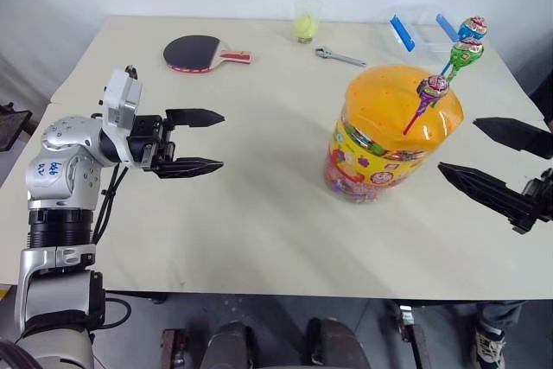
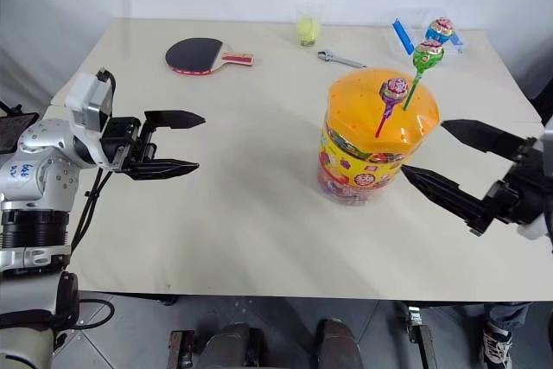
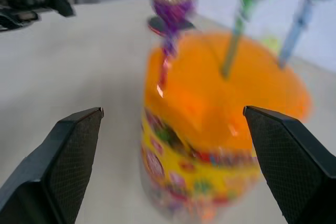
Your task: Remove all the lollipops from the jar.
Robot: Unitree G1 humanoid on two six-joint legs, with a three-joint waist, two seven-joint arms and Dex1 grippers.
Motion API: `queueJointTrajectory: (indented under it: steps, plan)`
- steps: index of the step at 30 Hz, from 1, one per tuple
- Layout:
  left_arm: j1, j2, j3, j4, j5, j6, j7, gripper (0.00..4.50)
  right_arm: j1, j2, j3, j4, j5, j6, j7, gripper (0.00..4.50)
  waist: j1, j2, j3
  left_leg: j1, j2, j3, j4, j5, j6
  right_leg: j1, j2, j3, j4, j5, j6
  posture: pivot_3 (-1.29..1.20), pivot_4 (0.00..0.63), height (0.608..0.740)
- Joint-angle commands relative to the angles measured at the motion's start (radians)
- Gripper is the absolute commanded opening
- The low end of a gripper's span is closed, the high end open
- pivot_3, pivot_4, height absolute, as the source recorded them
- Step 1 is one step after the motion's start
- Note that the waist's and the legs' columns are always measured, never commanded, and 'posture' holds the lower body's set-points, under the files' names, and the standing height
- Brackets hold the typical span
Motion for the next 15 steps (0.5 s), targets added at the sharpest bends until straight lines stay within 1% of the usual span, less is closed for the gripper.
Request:
queueJointTrajectory:
  steps: [1, 6, 11, 14, 15]
  plan:
    - [-0.019, 0.002, 0.008, -0.010, -0.021, -0.012, -0.025, 4.50, -0.082, -0.019, 0.084, -0.001, 0.029, -0.023, -0.033, 4.47, 0.001, 0.000, 0.000, 0.000, 0.000, 0.000, 0.000, 0.000, 0.000, 0.000, 0.000, 0.000, 0.000, 0.000, 0.000, 0.00, 0.150, 0.740]
    - [-0.008, 0.006, 0.012, -0.032, -0.029, -0.006, -0.026, 4.50, -0.184, -0.005, 0.188, 0.034, 0.006, -0.042, -0.019, 4.47, 0.001, 0.000, 0.000, -0.001, 0.000, 0.000, 0.000, 0.000, 0.000, 0.000, 0.000, 0.000, 0.000, 0.000, 0.000, 0.00, 0.150, 0.740]
    - [0.008, 0.010, 0.018, -0.040, -0.030, -0.012, -0.024, 4.50, -0.238, 0.003, 0.267, 0.070, -0.032, -0.060, 0.026, 4.47, 0.000, 0.000, 0.000, -0.001, 0.000, 0.000, 0.000, 0.000, 0.001, 0.000, 0.000, -0.001, 0.000, 0.000, 0.000, 0.00, 0.150, 0.740]
    - [0.017, 0.008, 0.021, -0.043, -0.031, -0.016, -0.020, 4.50, -0.266, 0.018, 0.300, 0.087, -0.061, -0.080, 0.044, 3.95, 0.000, 0.000, 0.000, -0.001, 0.000, 0.000, 0.000, 0.000, 0.001, 0.000, 0.000, -0.001, 0.000, 0.000, 0.000, 0.00, 0.150, 0.740]
    - [0.019, 0.008, 0.022, -0.047, -0.033, -0.015, -0.019, 4.50, -0.272, 0.022, 0.303, 0.091, -0.067, -0.085, 0.048, 3.59, 0.001, 0.000, 0.000, -0.001, 0.000, 0.000, 0.000, 0.000, 0.001, 0.000, 0.000, -0.001, 0.000, 0.000, 0.000, 0.00, 0.150, 0.740]
